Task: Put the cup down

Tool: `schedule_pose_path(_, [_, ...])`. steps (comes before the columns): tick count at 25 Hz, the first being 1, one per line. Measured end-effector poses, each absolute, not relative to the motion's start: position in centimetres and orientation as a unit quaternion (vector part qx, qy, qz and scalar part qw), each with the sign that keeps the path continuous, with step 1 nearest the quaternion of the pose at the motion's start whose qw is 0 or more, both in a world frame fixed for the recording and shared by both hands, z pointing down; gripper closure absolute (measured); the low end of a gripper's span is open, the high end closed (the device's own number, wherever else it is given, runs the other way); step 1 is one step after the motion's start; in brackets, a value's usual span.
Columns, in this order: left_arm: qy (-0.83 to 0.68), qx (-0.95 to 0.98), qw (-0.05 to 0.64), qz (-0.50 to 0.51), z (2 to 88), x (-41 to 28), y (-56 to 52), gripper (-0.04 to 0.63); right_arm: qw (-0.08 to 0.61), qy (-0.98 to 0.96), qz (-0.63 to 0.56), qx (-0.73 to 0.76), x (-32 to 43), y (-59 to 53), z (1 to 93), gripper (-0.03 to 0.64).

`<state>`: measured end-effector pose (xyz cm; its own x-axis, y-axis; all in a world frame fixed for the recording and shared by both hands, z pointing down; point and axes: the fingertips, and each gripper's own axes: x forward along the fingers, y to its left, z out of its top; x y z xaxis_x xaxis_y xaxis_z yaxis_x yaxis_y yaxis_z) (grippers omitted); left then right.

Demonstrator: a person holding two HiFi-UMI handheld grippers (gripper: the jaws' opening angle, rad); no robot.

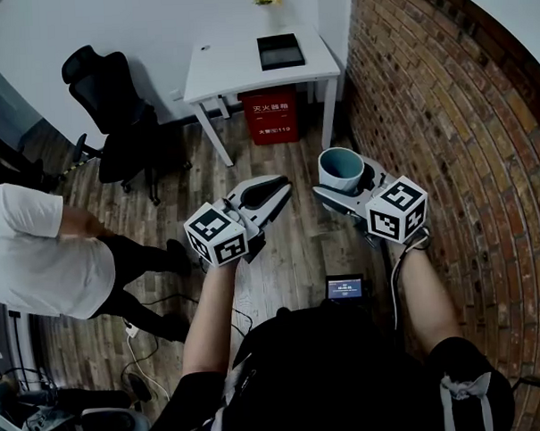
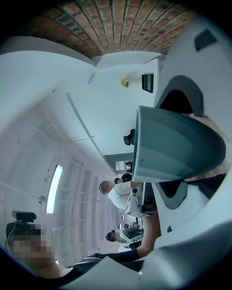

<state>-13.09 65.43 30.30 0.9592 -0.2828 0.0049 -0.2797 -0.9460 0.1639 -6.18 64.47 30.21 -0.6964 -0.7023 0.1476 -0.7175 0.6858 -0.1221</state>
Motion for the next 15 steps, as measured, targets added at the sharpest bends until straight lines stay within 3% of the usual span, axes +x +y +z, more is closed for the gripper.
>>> schedule_pose_path(15, [-0.14,0.987,0.085,-0.004,30.8,-11.8,65.5,0.541,0.044,-0.918,0.089,0.384,-5.1,64.8,30.7,0.222])
